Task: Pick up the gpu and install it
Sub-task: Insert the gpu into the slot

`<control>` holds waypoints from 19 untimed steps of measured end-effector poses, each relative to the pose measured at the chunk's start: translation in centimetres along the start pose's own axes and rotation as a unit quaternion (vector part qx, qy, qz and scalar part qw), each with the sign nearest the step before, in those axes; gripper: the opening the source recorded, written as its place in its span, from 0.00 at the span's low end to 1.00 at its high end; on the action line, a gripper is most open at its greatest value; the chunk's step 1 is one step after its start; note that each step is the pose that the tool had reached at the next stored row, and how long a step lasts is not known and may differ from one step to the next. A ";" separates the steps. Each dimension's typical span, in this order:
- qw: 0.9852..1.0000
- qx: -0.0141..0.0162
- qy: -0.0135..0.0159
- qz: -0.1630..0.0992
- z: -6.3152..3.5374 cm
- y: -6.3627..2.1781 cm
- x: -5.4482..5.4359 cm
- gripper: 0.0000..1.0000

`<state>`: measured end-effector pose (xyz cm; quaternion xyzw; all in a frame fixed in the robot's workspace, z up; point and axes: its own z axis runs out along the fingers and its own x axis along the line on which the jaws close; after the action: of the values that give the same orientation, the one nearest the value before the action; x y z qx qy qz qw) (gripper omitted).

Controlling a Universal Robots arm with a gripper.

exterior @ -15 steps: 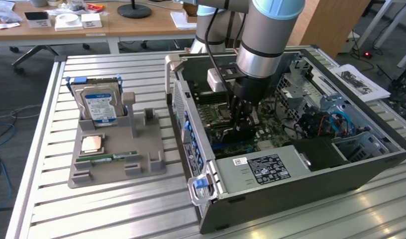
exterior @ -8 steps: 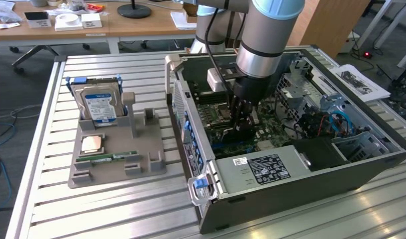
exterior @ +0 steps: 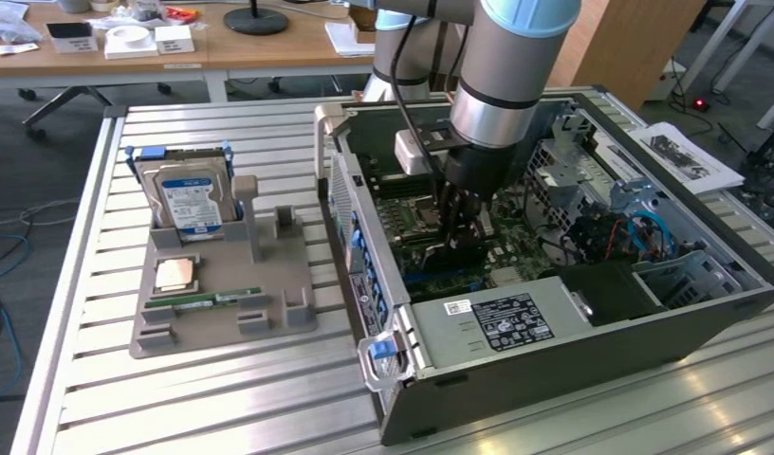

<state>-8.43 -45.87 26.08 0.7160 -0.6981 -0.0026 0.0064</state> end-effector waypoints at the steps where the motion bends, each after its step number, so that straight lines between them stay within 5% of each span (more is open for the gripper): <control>1: 1.000 0.000 0.000 0.000 0.01 0.01 0.0 0.27; 5: 1.000 0.000 0.000 0.000 0.00 0.00 0.0 0.40; 10: 1.000 0.000 0.000 0.000 -0.01 -0.01 -0.1 0.40; 19: 1.000 0.000 -0.007 0.000 0.00 0.00 -0.2 0.40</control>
<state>-8.43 -45.68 26.08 0.7160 -0.6981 -0.0077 0.0010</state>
